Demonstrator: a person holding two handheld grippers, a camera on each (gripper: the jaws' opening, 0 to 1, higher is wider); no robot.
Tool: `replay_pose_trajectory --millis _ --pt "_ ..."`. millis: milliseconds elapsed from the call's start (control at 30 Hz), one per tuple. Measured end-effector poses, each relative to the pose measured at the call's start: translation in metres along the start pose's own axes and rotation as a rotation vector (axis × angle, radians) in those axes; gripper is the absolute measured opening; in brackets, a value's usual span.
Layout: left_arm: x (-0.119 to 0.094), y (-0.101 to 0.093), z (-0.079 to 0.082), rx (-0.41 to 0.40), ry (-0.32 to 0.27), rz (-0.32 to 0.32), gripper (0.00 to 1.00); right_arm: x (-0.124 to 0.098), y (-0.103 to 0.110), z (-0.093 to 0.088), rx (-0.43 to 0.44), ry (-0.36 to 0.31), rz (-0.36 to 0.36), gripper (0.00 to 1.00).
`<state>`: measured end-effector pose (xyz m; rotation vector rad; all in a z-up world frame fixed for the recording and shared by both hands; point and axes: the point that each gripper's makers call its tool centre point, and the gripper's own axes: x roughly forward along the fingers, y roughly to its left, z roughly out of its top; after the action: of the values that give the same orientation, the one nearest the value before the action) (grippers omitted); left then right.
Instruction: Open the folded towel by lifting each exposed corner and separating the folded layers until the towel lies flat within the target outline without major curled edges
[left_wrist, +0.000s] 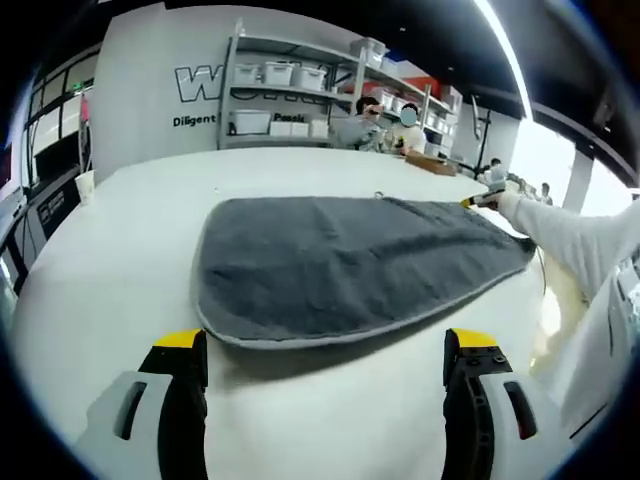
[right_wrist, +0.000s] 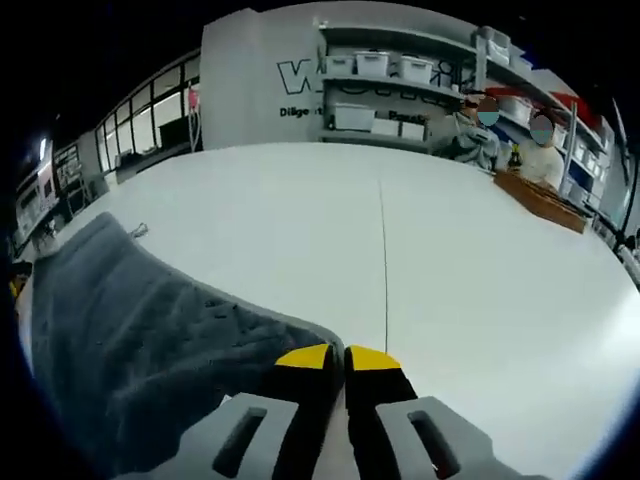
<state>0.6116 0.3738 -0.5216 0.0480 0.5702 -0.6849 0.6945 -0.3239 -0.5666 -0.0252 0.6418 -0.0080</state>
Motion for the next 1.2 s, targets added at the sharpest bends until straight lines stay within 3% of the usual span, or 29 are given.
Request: replay_pose_trajectory --millis 733,1033,1200 --pt "0.017 0.026 0.016 -0.037 0.028 0.078 0.96 0.080 -0.034 0.058 -0.062 0.035 -0.099 0.00" --pt "0.025 0.034 0.021 -0.051 0.033 0.097 0.96 0.089 -0.030 0.065 -0.070 0.023 -0.124 0.00" --pt "0.026 0.031 0.017 -0.044 0.045 0.086 0.96 0.082 -0.025 0.064 -0.046 0.017 -0.118 0.01"
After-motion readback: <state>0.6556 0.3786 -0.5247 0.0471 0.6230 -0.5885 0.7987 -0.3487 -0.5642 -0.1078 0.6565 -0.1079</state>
